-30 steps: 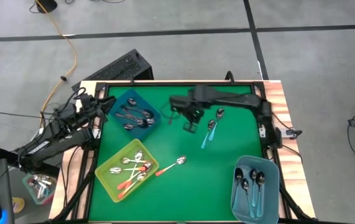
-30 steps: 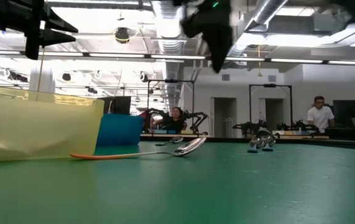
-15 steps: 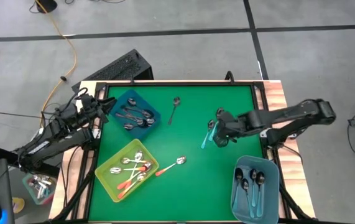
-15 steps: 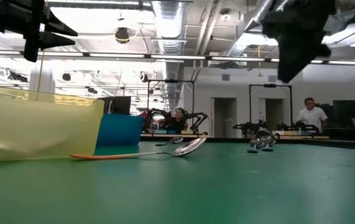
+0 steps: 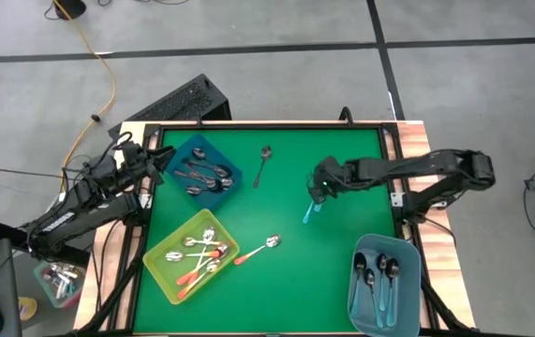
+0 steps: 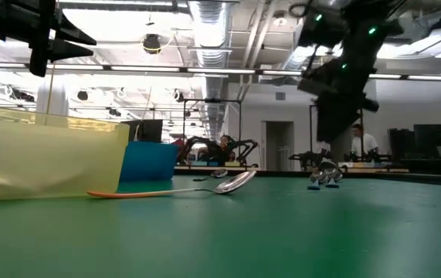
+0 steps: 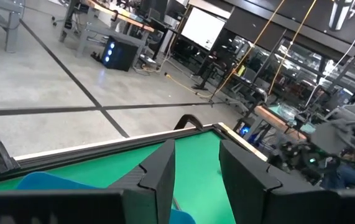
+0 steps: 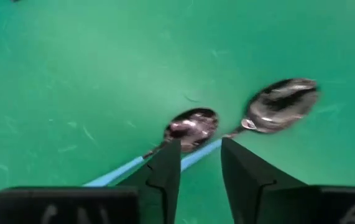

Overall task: Sort silverware by color (type)
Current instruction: Put the blue spoon into the blue bin

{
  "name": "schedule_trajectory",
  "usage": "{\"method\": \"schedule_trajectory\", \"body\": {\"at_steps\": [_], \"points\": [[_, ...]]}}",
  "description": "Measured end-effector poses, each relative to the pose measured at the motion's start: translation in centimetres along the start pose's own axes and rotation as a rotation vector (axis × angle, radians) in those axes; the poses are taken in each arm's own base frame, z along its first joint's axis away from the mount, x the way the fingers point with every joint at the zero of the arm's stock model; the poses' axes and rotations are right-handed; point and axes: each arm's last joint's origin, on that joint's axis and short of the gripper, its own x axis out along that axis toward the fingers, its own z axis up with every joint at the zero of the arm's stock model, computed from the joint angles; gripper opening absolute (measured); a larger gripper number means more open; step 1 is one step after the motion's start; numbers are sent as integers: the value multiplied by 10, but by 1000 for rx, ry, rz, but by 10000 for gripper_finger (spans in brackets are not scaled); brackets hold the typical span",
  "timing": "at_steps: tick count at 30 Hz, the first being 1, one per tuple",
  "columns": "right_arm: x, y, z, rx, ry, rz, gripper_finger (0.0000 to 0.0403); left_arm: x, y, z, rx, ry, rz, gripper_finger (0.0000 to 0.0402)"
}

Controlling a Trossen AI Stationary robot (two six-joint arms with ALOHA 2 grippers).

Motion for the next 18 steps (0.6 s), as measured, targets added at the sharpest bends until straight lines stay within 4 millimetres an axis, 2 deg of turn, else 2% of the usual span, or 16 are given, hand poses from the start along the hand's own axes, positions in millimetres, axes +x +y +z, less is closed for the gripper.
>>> {"method": "schedule_trajectory", "body": {"at_steps": [6,9,18], "points": [[30,-11,9,29,64,-79,206,0,0,0,1,0,0,110],[41,-15,12,50,83,-109,230,0,0,0,2,0,0,110],[66,-7,12,27,104,-81,229,0,0,0,18,-1,3,110]]}}
